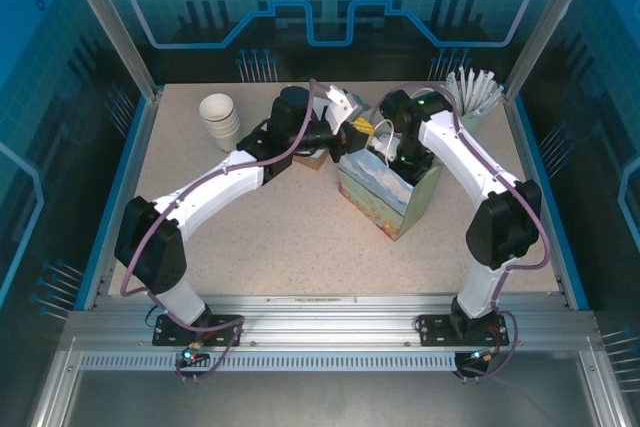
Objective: Pack the takeout coffee
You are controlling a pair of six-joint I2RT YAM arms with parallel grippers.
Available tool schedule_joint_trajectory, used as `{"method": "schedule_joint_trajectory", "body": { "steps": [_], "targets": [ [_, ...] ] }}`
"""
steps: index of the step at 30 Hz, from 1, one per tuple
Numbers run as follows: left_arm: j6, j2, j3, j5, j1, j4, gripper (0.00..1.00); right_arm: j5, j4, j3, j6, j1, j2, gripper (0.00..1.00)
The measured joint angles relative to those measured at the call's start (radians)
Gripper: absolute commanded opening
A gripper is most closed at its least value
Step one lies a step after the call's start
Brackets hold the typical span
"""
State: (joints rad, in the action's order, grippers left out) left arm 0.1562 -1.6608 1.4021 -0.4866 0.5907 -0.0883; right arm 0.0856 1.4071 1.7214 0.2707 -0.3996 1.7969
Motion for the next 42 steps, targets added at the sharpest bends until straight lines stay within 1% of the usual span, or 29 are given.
{"method": "schedule_joint_trajectory", "body": {
  "steps": [2, 7, 13, 25, 32, 42],
  "targets": [
    [0.000, 0.000, -0.001, 0.003, 0.000, 0.000, 0.27, 0.000, -0.003, -0.002, 0.000, 0.000, -0.003, 0.40],
    [-0.002, 0.009, -0.007, 0.018, 0.000, 0.002, 0.39, 0.000, -0.006, -0.003, 0.000, 0.000, -0.009, 0.40],
    [0.000, 0.040, -0.022, 0.045, 0.000, 0.008, 0.50, 0.000, -0.011, -0.003, 0.000, 0.000, -0.019, 0.39],
    [-0.001, 0.119, -0.057, 0.133, -0.006, 0.047, 0.65, 0.000, -0.017, -0.008, 0.000, 0.000, -0.026, 0.39],
    [-0.027, 0.166, -0.090, 0.171, -0.019, 0.074, 0.69, 0.000, -0.024, -0.014, 0.000, 0.000, -0.037, 0.39],
    [-0.077, 0.200, -0.090, 0.206, -0.037, 0.114, 0.70, 0.001, -0.032, -0.014, 0.000, 0.000, -0.037, 0.39]
  ]
}}
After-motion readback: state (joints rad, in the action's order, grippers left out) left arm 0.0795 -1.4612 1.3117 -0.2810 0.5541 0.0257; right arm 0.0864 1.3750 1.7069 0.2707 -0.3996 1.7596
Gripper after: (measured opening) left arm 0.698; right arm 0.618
